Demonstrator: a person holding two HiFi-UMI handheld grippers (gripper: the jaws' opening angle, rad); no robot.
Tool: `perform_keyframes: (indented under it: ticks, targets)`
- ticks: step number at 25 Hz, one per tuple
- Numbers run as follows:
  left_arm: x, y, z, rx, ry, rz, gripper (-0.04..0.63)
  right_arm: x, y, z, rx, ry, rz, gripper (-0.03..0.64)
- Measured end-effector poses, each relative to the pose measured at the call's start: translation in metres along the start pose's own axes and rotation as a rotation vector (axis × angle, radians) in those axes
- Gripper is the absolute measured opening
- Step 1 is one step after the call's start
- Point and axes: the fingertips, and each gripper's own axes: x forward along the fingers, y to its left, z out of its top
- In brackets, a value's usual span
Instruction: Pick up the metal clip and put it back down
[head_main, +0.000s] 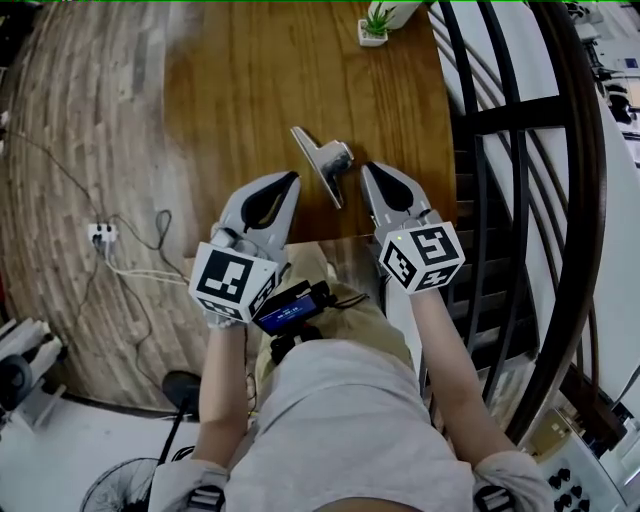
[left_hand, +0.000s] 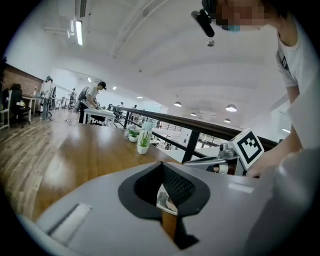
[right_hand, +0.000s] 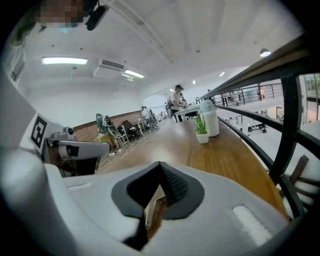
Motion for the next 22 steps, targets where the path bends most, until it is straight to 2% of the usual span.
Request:
perform_keyframes:
  ticks: [6,13,22]
  targets:
    - [-0.023,-0.014,0.029,0.052,-0.056,0.047,0.012,-0.030,0.018,0.030,-0.102,-0.077,0.011,0.002]
    - [-0.055,-0.029,0.052,0.105,-0.108,0.099,0.012,-0.064,0.038,0.055,-0.155,-0.156,0.031,0.002]
    - [-0.082,-0.050,0.067,0.160,-0.150,0.116,0.012,-0.100,0.056,0.077,-0.201,-0.230,0.044,0.002]
